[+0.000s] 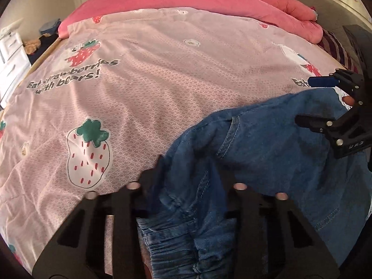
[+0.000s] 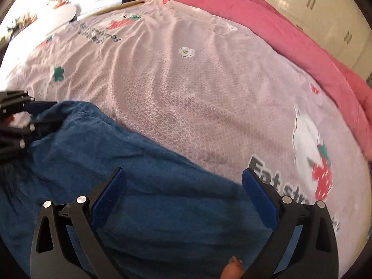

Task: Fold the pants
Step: 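Grasp the denim waistband with the left gripper while the right gripper grasps the waistband edge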

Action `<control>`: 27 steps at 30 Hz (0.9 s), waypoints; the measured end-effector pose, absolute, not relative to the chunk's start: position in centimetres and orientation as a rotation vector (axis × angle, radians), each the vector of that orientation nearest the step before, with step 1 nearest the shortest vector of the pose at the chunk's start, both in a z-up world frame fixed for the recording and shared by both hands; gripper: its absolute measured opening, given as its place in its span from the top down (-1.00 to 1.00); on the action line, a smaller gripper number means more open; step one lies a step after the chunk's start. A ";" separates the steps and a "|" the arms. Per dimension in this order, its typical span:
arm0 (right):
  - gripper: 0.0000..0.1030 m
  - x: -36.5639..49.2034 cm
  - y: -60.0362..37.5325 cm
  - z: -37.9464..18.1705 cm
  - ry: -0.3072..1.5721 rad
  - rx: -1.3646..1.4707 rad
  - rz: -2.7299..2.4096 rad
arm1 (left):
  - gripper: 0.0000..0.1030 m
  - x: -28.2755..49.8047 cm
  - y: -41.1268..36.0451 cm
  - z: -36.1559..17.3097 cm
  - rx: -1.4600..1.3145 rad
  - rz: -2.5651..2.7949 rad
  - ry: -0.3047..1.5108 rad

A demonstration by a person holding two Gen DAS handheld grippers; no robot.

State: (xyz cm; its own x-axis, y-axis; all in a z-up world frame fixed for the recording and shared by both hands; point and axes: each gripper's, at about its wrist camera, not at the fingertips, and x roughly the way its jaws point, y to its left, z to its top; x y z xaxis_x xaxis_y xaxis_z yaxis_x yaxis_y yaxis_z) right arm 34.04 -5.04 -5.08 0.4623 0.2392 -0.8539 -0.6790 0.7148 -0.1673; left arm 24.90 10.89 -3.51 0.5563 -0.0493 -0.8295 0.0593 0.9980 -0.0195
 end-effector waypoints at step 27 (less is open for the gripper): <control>0.93 26.1 -6.6 -1.1 0.845 -0.392 0.762 | 0.99 18.2 10.6 1.8 -0.070 -0.212 0.791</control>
State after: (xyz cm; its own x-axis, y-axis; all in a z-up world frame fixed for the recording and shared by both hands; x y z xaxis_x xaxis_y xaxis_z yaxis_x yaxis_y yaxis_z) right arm 26.10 -6.58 -1.09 0.4274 0.4444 -0.7873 -0.7374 0.6751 -0.0193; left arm 18.21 10.65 1.78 0.6833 -0.2151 -0.6977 0.1626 0.9764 -0.1418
